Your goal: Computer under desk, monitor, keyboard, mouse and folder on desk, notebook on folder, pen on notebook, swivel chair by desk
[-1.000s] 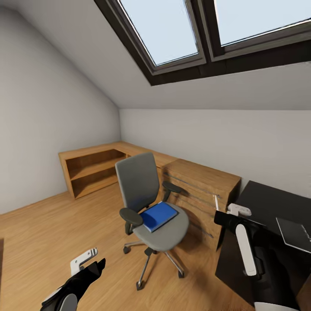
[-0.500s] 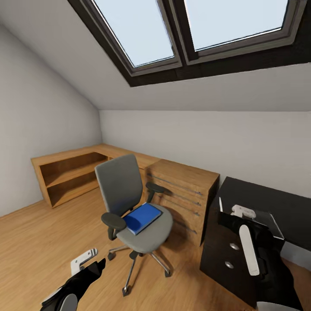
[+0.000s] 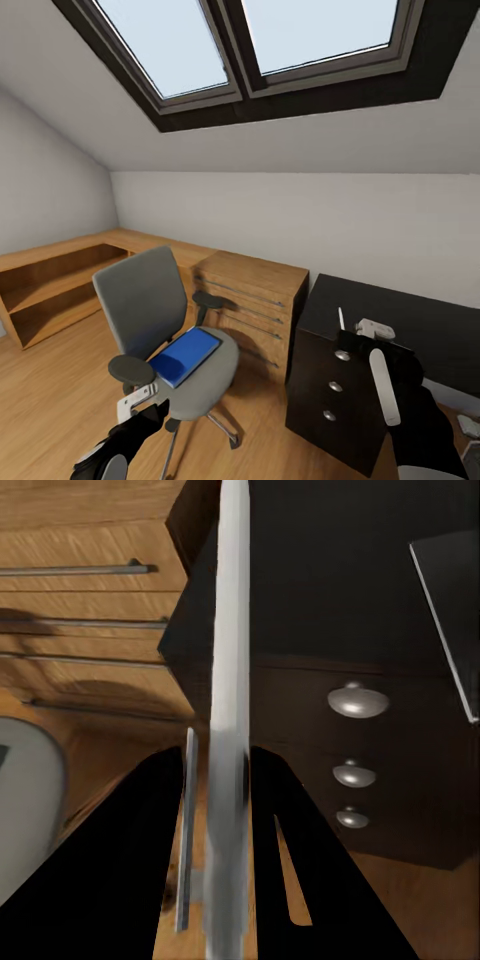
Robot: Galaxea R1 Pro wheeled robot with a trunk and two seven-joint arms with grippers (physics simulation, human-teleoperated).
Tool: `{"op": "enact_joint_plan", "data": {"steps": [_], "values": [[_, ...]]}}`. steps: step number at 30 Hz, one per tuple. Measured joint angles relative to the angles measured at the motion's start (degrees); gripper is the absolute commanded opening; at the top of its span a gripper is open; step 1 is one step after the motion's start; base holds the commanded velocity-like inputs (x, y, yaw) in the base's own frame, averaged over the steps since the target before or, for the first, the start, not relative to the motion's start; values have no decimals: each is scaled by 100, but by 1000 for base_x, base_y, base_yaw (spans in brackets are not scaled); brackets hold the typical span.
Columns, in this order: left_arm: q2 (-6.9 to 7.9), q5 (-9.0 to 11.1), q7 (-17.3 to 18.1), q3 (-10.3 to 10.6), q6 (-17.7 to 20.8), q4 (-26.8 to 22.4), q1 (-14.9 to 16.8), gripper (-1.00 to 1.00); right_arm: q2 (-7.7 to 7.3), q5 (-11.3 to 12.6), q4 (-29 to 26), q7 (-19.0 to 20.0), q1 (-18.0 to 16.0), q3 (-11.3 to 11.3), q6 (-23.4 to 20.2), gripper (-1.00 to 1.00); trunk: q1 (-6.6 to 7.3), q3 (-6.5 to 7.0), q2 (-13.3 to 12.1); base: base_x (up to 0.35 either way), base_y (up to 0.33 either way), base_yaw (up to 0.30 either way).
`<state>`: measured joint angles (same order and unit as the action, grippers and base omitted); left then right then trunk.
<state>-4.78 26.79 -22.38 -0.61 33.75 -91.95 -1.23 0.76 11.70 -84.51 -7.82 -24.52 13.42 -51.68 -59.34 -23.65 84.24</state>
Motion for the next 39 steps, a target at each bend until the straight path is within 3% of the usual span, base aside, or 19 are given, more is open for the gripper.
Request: {"op": "enact_joint_plan", "data": {"steps": [5, 13, 16, 18, 20, 22, 24, 25, 26, 29, 33, 39], "values": [[4, -157, 6, 46, 12, 21, 0, 100, -1, -4, 8, 8, -4, -13, 1, -100, 0, 8, 0, 292, -32, -230], [0, -179, 15, 137, 13, 32, -1, 100, 0, -23, 67, 34, -5, -72, 2, -100, -3, 8, 0, 154, -1, -17], [1, -175, 13, 377, 34, 58, -1, 100, 0, -28, 115, 41, -4, -115, 7, -100, -3, 9, 0, 10, 0, -1], [6, -178, 5, 712, 31, 113, -1, 100, 0, -30, 133, 43, -4, -176, 9, -100, -3, 9, 0, 4, 0, 0], [9, -179, -23, 1270, 19, 178, -2, 100, 0, -32, 145, 40, -3, -242, 10, -100, -3, 8, 0, 2, 0, 0], [-3, -185, -36, 1530, 19, 195, -2, 100, 0, -36, 151, 38, -4, -260, 13, -100, -3, 8, 0, 0, 0, 0], [-170, -186, -50, 1711, 37, 193, 2, 100, 6, -34, 194, 37, -2, -274, 21, -100, -3, 9, 0, 0, 0, 0], [-228, -197, -60, 1740, 45, 194, 6, 100, 9, -34, 205, 37, -3, -276, 22, -100, -3, 9, 0, 0, 0, 0], [-383, -243, -111, 1789, 54, 198, 66, 100, 16, -32, 228, 36, 0, -283, 25, -100, -3, 9, 0, 0, 0, 0], [-521, -335, -219, 1821, 77, 270, 305, 100, 22, -32, 241, 35, -1, -309, 29, -100, -4, 10, -1, 0, 0, 0], [-522, -379, -289, 1852, 157, 529, 644, 100, 14, -40, 268, 30, -3, -392, 39, -100, -4, 10, -1, 0, 0, 0], [-522, -405, -314, 1974, 178, 795, 821, 100, 2, -43, 482, 26, -2, -439, 189, -100, -4, 10, -1, 0, 0, 0]]}}
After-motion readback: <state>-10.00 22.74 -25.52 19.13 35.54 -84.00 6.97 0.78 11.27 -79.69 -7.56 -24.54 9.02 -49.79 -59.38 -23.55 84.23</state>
